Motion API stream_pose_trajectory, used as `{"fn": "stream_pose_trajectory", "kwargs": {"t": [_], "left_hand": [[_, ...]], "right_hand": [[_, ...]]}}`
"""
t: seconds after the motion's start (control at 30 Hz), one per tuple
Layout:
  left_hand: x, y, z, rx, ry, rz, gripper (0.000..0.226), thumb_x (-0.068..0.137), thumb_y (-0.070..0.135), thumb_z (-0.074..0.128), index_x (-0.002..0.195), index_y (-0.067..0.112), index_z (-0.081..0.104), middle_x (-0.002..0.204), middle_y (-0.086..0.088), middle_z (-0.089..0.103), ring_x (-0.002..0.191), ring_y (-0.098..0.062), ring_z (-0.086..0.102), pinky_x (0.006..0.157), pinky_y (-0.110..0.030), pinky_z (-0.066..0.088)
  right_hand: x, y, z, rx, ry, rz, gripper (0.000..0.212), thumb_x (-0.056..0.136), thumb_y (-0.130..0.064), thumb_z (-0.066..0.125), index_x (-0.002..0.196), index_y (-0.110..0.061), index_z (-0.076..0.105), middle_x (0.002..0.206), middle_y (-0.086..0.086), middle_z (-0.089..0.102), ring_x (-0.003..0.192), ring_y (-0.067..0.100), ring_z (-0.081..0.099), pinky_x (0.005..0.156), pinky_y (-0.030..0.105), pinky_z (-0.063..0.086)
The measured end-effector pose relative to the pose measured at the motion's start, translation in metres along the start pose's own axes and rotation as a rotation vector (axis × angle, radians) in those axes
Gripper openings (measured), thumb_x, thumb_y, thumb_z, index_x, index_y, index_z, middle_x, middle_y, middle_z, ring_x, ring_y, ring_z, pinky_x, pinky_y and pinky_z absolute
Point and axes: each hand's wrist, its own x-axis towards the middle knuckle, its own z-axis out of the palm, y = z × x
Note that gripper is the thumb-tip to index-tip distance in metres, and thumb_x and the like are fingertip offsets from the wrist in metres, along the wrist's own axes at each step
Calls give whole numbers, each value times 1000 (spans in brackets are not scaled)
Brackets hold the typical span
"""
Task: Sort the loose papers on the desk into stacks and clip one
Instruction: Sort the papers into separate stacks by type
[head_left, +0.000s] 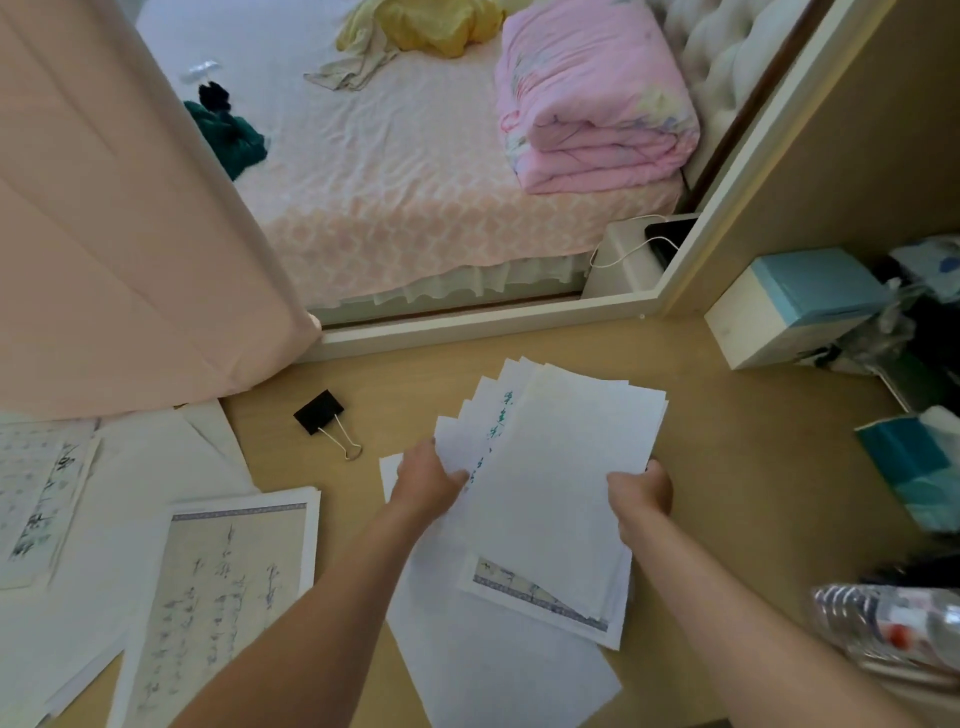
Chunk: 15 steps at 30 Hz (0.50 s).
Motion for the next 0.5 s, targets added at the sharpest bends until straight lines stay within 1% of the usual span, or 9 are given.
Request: {"fn": "stream_pose_trajectory", "kwargs": {"t": [0.07,0.1,0.17,0.2,0.27,0.33,0.37,0.43,0.5], "left_hand": [[-1,7,3,-194,-91,-74,59,88,37,68,135,11,44,117,-5,59,95,-20,59,77,-32,47],[-3,9,4,-245,-122,-80,50,90,39,66,129,12,50,114,-3,62,90,-18,61,74,-32,48],[-3,11,5,-252,-133,-38,39,91,44,62,119,17,58,113,-1,67,90,-17,64,76,-35,54],[-3,11,4,-237,-137,-23,36,92,44,61,118,20,60,112,1,68,92,-17,66,79,-37,56],[-3,12,3,-233,-198,-22,29,92,38,62,116,22,62,111,1,69,94,-18,67,81,-38,58],[-1,13,3,-295,-268,-53,26,91,24,66,115,16,64,113,-4,70,95,-20,68,82,-37,58],[-3,14,2,-344,-284,-64,25,89,19,68,113,13,65,113,-6,70,94,-20,68,79,-34,57],[-7,16,2,-436,-278,-73,29,84,21,74,111,13,65,109,-6,71,93,-21,69,73,-31,57],[-9,12,2,-471,-221,-64,32,81,24,78,109,19,65,105,-2,72,93,-22,70,75,-36,59]], "right_hand": [[2,0,6,-30,-13,-4,25,75,1,55,93,-16,61,98,5,68,83,27,65,68,30,53],[4,1,7,-51,-35,-22,23,75,0,54,90,-16,60,97,5,67,80,26,65,65,29,51],[3,0,5,-86,-103,-68,20,76,1,53,87,-16,58,92,4,67,73,22,61,58,24,45],[4,0,4,-106,-130,-85,21,77,1,52,89,-15,58,92,4,68,71,21,60,56,24,43],[6,2,2,-134,-161,-107,24,79,0,52,96,-15,59,95,4,68,77,23,61,59,26,44],[4,3,1,-179,-205,-146,25,81,-1,55,102,-14,58,99,3,67,85,24,62,67,27,45],[3,4,2,-204,-237,-165,25,82,-2,56,103,-15,56,100,3,65,87,24,61,70,27,45],[0,7,5,-251,-328,-200,23,84,-3,58,103,-16,53,102,4,64,89,22,60,73,28,46],[-3,7,7,-321,-391,-238,18,84,-7,61,99,-16,54,104,5,65,88,21,61,73,30,48]]}}
